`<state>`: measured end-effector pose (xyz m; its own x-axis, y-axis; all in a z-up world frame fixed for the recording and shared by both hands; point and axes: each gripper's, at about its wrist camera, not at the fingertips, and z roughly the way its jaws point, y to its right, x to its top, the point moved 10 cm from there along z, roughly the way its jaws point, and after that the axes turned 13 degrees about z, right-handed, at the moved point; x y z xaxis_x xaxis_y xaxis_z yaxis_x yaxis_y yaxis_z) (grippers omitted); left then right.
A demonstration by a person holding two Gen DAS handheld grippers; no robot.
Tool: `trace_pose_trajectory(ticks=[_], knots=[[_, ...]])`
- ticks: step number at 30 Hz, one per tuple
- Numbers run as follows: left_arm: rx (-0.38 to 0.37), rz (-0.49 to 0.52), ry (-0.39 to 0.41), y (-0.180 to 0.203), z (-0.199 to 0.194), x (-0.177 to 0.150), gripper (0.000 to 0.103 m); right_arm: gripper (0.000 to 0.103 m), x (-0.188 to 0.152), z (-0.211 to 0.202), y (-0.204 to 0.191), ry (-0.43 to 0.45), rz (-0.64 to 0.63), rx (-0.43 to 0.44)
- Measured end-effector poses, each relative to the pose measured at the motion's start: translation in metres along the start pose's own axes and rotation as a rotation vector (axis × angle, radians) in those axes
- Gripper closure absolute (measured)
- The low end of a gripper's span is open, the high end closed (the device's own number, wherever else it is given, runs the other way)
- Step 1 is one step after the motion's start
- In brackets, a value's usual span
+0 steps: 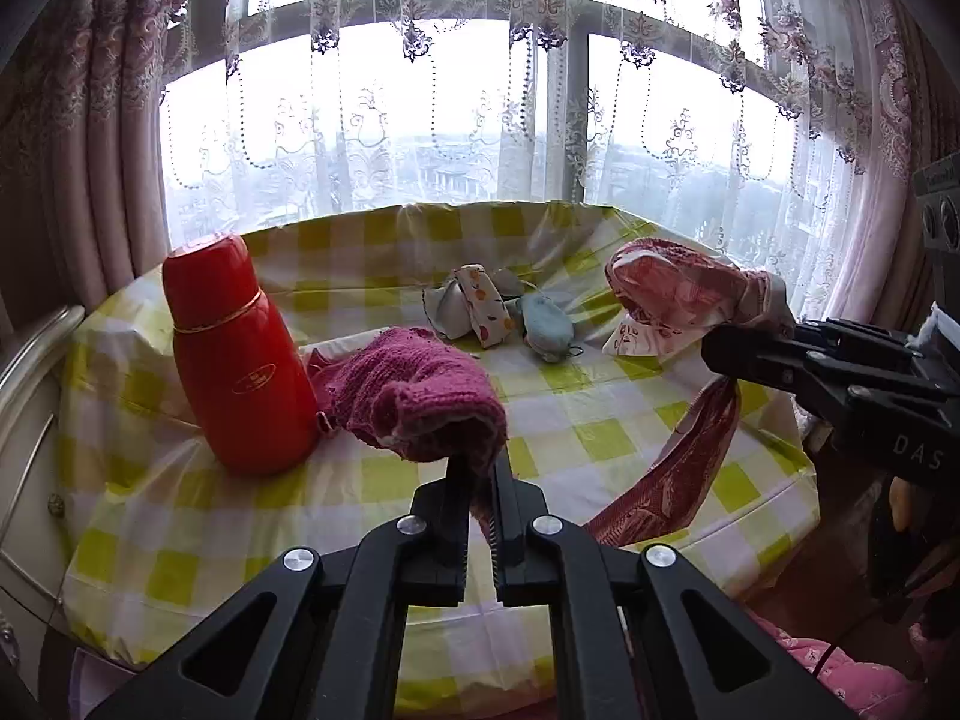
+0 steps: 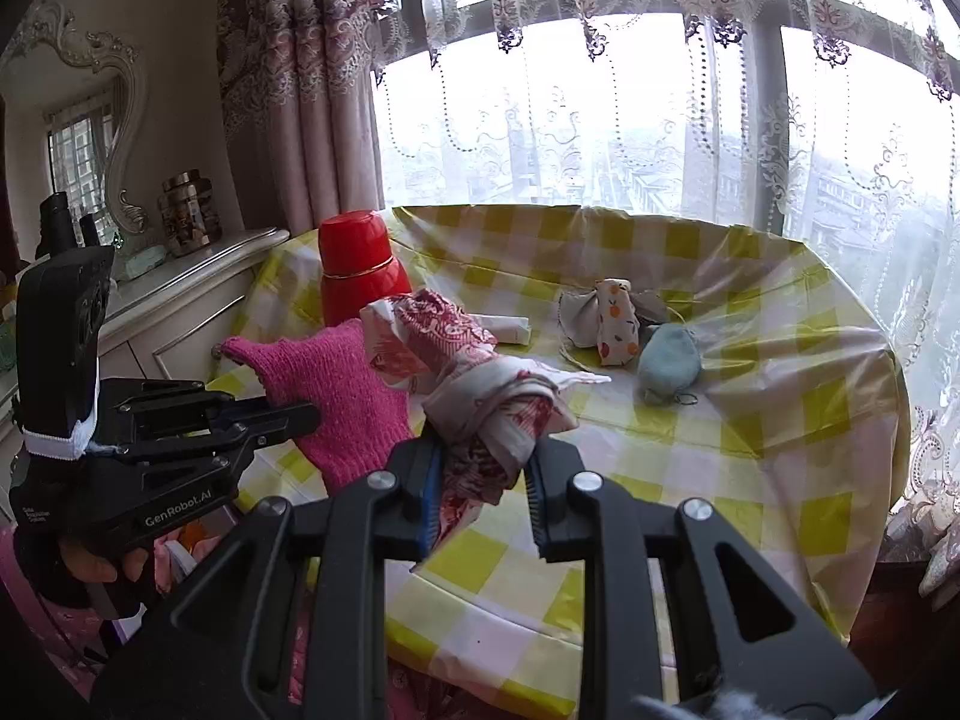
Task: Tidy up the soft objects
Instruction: 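Carry the floral scarf and pink sweater with both grippers toward the box, then open the left gripper over the box while the right releases the floral scarf into it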
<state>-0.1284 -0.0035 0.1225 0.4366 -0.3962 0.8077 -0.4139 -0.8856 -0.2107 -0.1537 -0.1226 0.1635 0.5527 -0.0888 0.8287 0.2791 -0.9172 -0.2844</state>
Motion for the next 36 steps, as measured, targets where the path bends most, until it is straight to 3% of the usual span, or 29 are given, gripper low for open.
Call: trace_pose_trajectory(ticks=[10, 15, 24, 36], knots=[[0.057, -0.038, -0.01, -0.029, -0.027, -0.027, 0.097, 0.075, -0.011, 0.004, -0.066, -0.014, -0.133, 0.097], [0.11, -0.086, -0.051, -0.053, -0.044, -0.063, 0.097, 0.075, -0.032, 0.02, -0.102, -0.084, -0.181, 0.174], [0.217, -0.261, -0.104, -0.11, -0.081, -0.134, 0.097, 0.075, -0.067, 0.037, -0.181, -0.184, -0.295, 0.337], [0.367, -0.393, -0.172, -0.162, -0.108, -0.203, 0.097, 0.075, -0.124, 0.064, -0.258, -0.34, -0.446, 0.459]])
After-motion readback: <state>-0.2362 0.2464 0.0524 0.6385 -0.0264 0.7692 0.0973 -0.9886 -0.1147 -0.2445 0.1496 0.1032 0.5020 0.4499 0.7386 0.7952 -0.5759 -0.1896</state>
